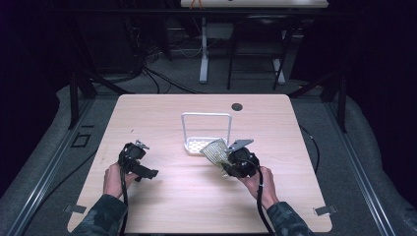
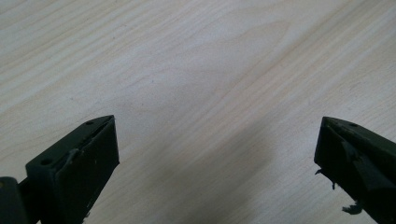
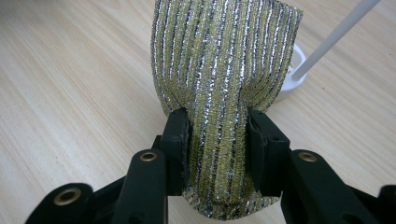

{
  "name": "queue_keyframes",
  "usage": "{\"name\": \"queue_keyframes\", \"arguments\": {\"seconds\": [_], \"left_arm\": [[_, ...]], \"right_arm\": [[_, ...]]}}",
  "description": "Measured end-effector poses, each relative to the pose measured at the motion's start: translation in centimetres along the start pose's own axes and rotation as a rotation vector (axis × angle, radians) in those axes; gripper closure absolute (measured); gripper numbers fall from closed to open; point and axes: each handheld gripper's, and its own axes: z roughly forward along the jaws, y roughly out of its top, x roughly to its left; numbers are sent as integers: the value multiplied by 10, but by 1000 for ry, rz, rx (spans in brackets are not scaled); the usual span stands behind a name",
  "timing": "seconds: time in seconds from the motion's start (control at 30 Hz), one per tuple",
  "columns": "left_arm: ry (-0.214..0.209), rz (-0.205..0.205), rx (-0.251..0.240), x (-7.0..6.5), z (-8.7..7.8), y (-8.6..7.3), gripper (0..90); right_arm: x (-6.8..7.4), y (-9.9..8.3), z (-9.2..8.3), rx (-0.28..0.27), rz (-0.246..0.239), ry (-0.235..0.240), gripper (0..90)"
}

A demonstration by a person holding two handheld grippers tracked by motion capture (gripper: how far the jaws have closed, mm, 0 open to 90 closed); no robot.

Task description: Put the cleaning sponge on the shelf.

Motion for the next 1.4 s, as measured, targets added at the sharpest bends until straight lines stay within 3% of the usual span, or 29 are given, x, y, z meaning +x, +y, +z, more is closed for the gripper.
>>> {"name": "queue_keyframes", "arguments": {"seconds": [0.73,1.4], "left_arm": [[0,3,-2,-1,0,0,0],[-1,-2,-6,0,-1,0,0]], "right_arm": [[4,23,19,-30,-28,-9,622],[9,38,40,-14,-29,-89,618]]}}
